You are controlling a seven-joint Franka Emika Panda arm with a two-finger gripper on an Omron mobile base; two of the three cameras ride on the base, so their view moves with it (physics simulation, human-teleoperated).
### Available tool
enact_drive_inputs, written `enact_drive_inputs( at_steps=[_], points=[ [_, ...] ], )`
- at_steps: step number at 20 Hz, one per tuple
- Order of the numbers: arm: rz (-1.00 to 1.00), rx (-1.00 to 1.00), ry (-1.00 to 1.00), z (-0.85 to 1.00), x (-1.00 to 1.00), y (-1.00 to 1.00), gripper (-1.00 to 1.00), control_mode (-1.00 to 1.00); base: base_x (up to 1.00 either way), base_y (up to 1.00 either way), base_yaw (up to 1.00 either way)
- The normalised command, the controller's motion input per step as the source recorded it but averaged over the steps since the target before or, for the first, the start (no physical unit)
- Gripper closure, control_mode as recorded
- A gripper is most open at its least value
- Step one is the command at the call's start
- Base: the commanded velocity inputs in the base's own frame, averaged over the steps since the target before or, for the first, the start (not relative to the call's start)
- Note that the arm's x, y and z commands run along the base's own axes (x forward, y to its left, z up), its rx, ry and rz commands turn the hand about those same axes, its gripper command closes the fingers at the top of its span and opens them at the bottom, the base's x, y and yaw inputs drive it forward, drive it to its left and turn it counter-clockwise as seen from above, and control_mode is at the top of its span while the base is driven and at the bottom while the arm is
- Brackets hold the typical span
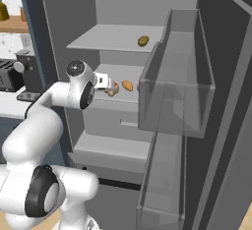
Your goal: Place one potato and one steak in each tupperware on the nearby counter, to pack two identical lunches.
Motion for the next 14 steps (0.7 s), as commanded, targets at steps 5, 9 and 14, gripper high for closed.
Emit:
enact_drive_inputs(
  at_steps=[5,9,14],
  points=[
    [0.0,0.0,0.21,-0.31,0.01,0.0,-1.0,-1.0,0.0,0.0,0.0],
    [0.0,0.0,0.08,-0.11,0.24,-0.02,-1.0,-1.0,0.0,0.0,0.0],
    [0.0,0.0,-0.06,-0.25,0.44,0.0,-1.0,-1.0,0.0,0.0,0.0]
  ],
)
